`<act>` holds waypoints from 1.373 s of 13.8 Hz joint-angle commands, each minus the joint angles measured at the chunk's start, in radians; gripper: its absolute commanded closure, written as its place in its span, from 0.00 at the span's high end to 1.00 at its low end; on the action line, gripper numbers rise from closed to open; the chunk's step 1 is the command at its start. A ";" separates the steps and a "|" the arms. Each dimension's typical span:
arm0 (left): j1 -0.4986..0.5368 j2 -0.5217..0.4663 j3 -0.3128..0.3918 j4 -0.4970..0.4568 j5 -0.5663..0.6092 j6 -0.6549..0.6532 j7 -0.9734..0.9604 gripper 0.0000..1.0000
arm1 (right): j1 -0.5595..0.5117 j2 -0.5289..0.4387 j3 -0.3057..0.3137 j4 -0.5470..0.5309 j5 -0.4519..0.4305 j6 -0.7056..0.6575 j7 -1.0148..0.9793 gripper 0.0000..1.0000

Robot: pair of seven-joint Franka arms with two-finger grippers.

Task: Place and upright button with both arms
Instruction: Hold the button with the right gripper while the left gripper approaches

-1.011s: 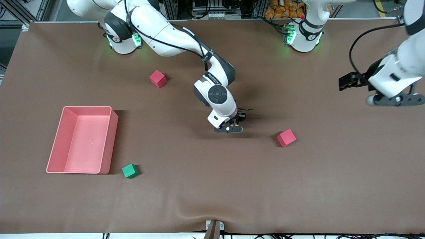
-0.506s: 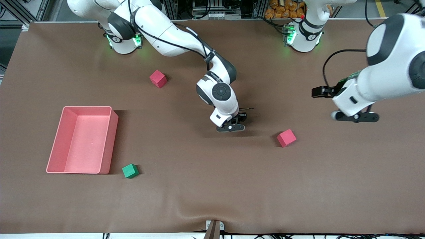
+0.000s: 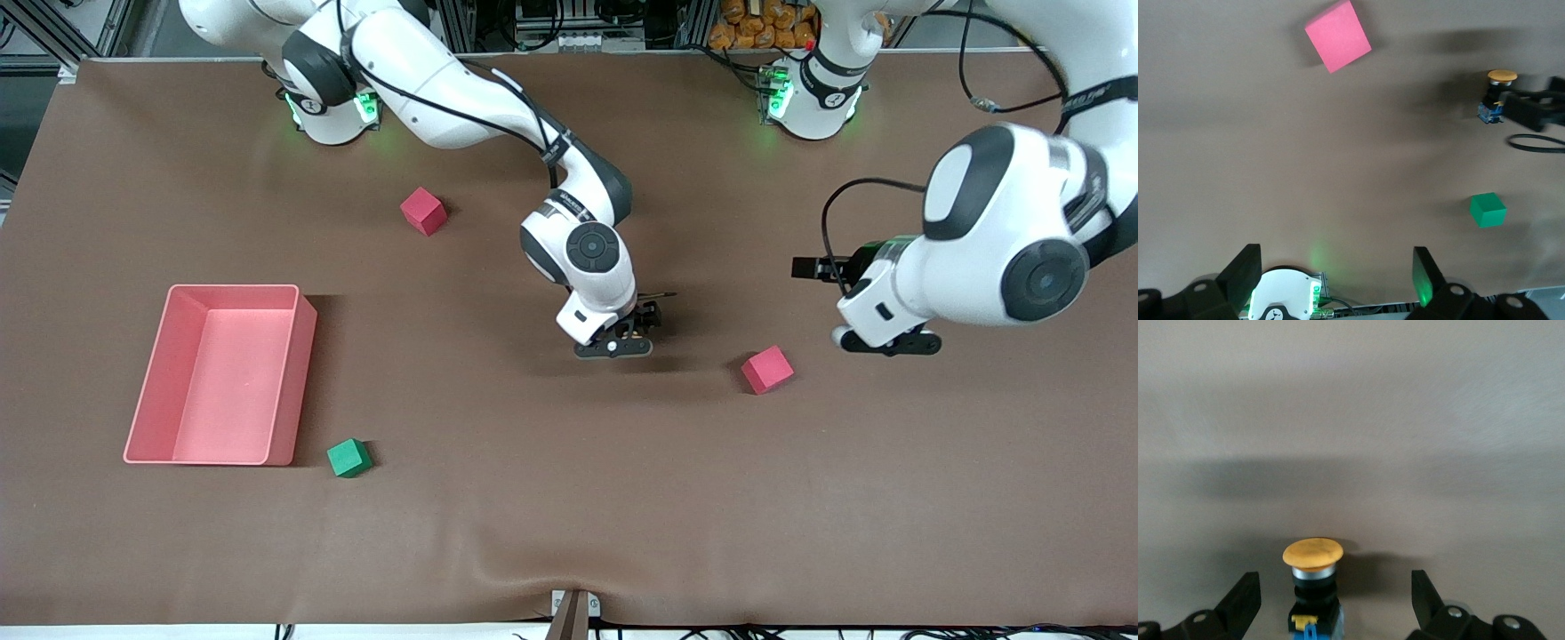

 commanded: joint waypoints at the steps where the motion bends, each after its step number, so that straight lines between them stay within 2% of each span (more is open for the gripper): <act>1: -0.031 0.073 0.001 0.058 -0.015 -0.007 0.000 1.00 | -0.076 -0.101 0.015 -0.017 -0.014 -0.153 0.006 1.00; 5: -0.135 0.212 0.003 0.190 -0.016 0.031 -0.087 1.00 | -0.188 -0.201 0.026 -0.018 -0.009 -0.319 0.008 1.00; 10: -0.244 0.324 0.003 0.194 -0.080 0.276 -0.129 1.00 | -0.331 -0.328 0.021 -0.029 -0.015 -0.550 0.002 1.00; 12: -0.290 0.356 0.003 0.194 -0.085 0.333 -0.202 1.00 | -0.380 -0.351 0.023 -0.028 -0.014 -0.621 -0.087 1.00; 15: -0.333 0.399 0.004 0.194 -0.084 0.388 -0.250 1.00 | -0.425 -0.382 0.023 -0.029 -0.040 -0.661 -0.141 1.00; 18: -0.357 0.419 0.006 0.188 -0.082 0.393 -0.297 0.96 | -0.464 -0.419 0.026 -0.029 -0.054 -0.672 -0.161 1.00; 19: -0.361 0.433 0.006 0.188 -0.084 0.395 -0.316 0.92 | -0.486 -0.431 0.027 -0.029 -0.054 -0.673 -0.162 1.00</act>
